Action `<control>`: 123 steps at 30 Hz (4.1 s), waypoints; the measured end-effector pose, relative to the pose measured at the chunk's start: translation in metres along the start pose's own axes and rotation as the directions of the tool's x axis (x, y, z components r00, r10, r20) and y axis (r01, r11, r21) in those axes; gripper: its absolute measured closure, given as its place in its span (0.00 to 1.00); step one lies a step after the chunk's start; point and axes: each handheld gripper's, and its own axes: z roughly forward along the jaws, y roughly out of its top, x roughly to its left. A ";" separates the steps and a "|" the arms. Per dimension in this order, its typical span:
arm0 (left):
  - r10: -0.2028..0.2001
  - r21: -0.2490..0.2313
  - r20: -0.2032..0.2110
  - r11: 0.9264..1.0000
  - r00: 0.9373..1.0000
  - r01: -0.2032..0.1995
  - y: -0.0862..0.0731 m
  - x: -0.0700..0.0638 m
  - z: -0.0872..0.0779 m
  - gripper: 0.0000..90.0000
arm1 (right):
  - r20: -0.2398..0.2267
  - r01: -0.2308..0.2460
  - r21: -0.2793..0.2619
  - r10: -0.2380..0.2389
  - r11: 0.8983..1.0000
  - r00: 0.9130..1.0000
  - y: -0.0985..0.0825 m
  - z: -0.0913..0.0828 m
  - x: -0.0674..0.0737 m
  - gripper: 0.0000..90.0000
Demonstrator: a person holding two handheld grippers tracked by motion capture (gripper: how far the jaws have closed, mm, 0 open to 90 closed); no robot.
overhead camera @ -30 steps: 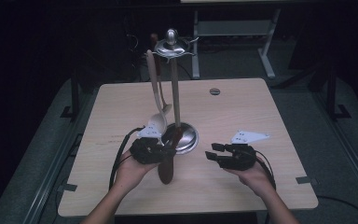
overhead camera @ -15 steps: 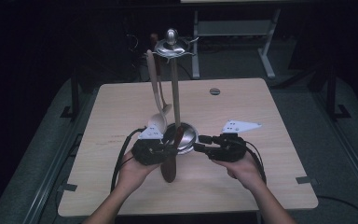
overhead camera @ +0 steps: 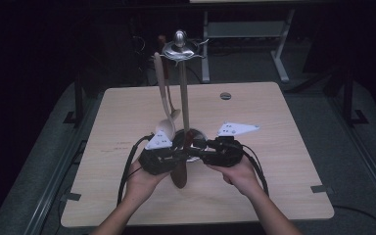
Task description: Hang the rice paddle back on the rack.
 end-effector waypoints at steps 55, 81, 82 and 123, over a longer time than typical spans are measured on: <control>-0.014 0.129 0.042 0.992 0.999 0.008 -0.076 0.046 -0.048 0.30 | -0.040 0.062 0.028 -0.061 0.998 0.997 0.001 -0.004 -0.013 0.86; -0.002 0.143 0.038 0.990 0.999 -0.003 -0.106 0.065 -0.049 0.27 | -0.194 0.183 -0.040 -0.188 0.982 0.963 0.093 -0.011 -0.006 0.86; 0.001 0.148 0.041 0.989 0.999 -0.007 -0.106 0.064 -0.049 0.27 | -0.196 0.187 -0.045 -0.192 0.981 0.962 0.098 -0.011 -0.005 0.86; 0.002 0.177 0.071 0.984 0.997 -0.015 -0.109 0.060 -0.041 0.27 | -0.171 0.220 -0.048 -0.225 0.974 0.959 0.184 -0.009 -0.008 0.86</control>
